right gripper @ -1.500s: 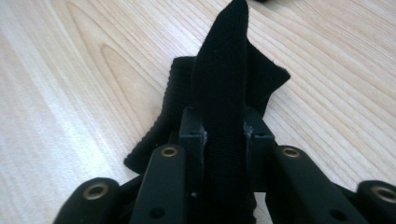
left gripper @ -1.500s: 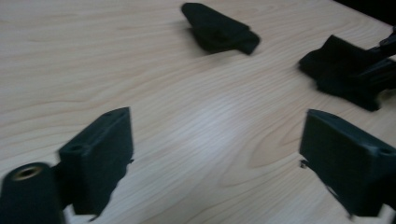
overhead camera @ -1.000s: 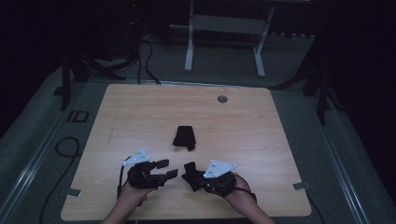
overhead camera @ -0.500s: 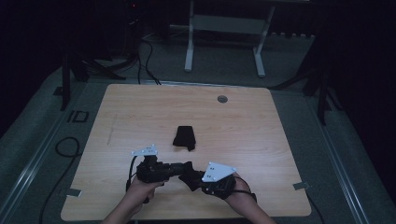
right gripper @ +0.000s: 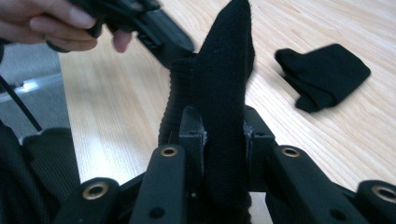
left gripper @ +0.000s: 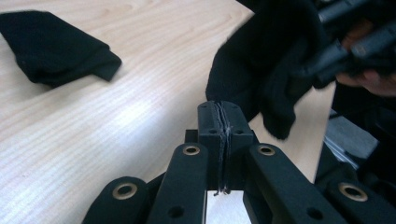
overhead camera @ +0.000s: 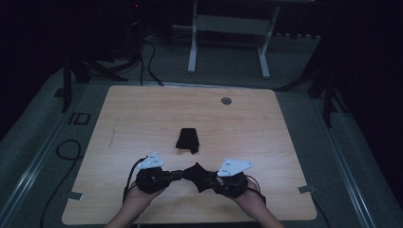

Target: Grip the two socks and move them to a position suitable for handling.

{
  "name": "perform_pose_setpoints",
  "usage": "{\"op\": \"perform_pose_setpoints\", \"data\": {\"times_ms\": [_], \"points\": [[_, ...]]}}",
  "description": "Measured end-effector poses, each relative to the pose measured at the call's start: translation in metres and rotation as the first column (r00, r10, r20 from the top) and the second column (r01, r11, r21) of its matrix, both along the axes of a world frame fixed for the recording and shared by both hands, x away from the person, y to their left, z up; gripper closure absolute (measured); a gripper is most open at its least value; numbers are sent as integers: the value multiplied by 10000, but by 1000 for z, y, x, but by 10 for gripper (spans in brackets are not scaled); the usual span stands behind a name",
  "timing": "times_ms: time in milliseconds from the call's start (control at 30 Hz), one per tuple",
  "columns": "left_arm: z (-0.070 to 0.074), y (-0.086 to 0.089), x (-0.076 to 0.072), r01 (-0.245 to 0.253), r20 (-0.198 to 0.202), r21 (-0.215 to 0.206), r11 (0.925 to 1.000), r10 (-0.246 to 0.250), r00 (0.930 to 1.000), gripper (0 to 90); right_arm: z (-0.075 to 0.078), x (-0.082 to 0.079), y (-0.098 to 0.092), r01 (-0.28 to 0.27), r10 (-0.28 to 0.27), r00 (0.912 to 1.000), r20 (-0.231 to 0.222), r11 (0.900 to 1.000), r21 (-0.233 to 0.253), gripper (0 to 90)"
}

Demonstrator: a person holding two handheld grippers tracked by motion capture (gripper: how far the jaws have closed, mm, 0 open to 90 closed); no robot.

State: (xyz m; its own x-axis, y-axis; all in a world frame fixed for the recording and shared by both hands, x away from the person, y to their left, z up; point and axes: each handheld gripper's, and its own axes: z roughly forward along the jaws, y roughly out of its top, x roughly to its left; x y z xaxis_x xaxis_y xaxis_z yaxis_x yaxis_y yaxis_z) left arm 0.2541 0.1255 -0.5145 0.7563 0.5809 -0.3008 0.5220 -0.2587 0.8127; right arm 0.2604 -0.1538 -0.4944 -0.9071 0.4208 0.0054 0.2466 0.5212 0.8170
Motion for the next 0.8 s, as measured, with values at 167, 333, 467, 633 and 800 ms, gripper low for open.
{"op": "perform_pose_setpoints", "data": {"times_ms": [167,333,467,633,800], "points": [[3,-5,-5,-59,412,604,9982,34,9991,889,-1,8,-14,293,-265,9981,-561,9983,497,742],[-2,-6,-6,-162,432,906,9958,123,9990,890,-8,10,-19,430,-394,9956,-851,9983,405,737],[-7,-12,-9,135,342,944,9954,-168,9993,889,-19,17,-23,809,-722,9860,-1501,9953,528,735],[-25,-27,-7,140,322,2333,9723,-221,9992,889,-37,31,-7,1045,-1183,9774,-1750,9908,-862,746],[-42,-25,1,55,-219,2538,9672,1,9998,888,-60,42,6,954,-1275,9719,-1980,9818,-1643,727]]}}
